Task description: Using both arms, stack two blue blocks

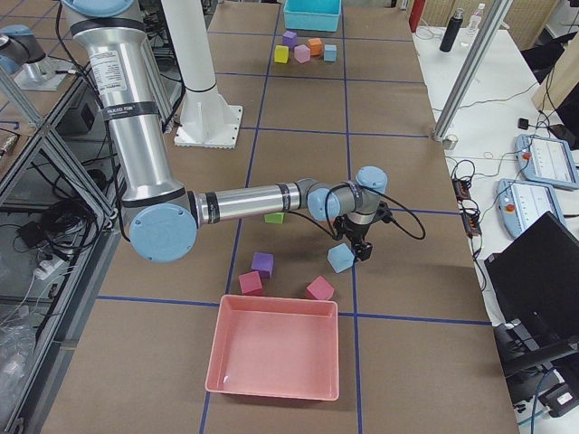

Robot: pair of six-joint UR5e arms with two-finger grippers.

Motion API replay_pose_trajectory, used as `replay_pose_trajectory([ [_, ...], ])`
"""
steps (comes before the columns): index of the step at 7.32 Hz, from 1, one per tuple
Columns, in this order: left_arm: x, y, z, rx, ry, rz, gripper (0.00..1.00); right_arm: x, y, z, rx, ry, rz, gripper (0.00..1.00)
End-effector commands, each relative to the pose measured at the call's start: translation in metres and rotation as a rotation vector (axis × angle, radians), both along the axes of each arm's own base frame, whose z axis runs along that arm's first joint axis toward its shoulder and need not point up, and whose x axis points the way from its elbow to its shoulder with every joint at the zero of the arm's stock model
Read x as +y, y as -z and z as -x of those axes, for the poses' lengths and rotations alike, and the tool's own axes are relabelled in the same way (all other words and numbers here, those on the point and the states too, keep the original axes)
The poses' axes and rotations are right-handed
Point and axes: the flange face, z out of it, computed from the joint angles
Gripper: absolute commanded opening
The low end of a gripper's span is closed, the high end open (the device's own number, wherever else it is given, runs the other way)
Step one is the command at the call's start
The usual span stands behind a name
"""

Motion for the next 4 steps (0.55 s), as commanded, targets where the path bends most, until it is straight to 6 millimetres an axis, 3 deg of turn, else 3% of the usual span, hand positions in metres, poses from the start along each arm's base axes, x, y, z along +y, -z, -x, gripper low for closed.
replay_pose_trajectory([
  [1, -0.0006, 0.0008, -0.0008, 0.0, -0.001, -0.002, 0.97, 0.0025, -0.0357, 0.001, -0.004, 0.01, -0.006, 0.99],
  [4, 0.0009, 0.0009, -0.0001, 0.001, -0.001, -0.002, 0.97, 0.0019, -0.0345, 0.0026, -0.009, 0.003, -0.005, 0.99],
])
